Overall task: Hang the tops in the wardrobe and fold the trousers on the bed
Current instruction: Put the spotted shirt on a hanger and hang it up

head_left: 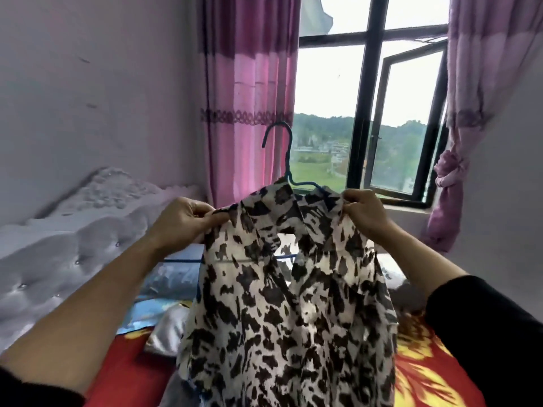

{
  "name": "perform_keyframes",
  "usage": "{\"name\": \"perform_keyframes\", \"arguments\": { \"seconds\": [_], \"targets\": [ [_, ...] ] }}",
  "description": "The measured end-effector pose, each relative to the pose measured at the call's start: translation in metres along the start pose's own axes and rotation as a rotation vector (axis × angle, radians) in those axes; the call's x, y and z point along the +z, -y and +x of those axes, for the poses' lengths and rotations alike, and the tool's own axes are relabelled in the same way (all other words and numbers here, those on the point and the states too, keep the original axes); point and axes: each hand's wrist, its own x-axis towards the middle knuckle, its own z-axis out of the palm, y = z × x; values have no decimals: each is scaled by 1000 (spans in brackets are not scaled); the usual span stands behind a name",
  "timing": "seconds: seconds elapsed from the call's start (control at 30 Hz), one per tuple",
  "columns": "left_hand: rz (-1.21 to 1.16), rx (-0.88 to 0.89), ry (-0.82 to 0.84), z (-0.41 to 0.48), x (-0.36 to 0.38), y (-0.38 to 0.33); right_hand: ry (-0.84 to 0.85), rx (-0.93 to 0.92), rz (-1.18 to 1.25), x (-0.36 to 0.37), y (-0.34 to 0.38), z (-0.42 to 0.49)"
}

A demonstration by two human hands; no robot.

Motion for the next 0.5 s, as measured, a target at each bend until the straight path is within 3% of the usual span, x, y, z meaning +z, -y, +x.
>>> {"name": "perform_keyframes", "arguments": {
  "seconds": [0.13,0.3,0.5],
  "targets": [
    [-10,-72,-44,-49,-35,-7,2,-83,284,8,52,-31],
    [-27,-190,-82,-103,-84,-20,445,-362,113,55,151,-63],
    [-2,-359,-138,-187,-173,-23,691,-445,160,108,235,-97]
  ]
}}
